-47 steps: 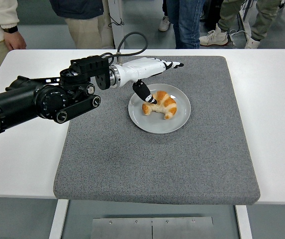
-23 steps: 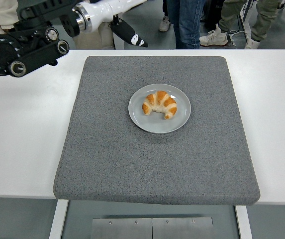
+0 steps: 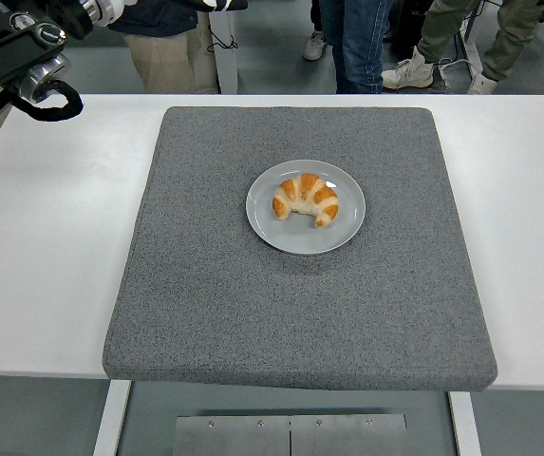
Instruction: Place the bread on the plate
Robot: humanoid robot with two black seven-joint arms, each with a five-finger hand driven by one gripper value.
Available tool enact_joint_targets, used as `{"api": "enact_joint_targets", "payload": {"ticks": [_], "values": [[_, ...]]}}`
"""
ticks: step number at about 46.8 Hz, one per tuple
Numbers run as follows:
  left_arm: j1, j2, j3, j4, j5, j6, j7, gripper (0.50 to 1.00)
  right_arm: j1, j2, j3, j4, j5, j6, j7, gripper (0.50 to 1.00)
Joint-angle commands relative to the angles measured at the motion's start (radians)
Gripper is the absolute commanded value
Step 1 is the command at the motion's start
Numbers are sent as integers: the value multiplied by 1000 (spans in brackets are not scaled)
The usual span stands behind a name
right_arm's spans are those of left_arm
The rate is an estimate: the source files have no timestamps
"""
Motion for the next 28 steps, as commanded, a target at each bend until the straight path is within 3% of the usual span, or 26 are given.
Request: {"api": "enact_joint_targets", "payload": {"ticks": [1, 11, 19, 28], "values": [[31, 1, -17, 5, -74, -1, 1, 968, 0, 0, 0, 0, 0, 0, 0, 1000], [137, -18, -129, 34, -166, 1, 7, 968, 0, 0, 0, 0, 0, 0, 0, 1000], [260, -70, -265, 61, -180, 1, 50, 968, 2, 0, 3, 14, 0, 6, 0, 1000], [345, -120, -356, 126, -182, -6, 53, 968, 0, 0, 0, 6, 0, 3, 0, 1000]]}}
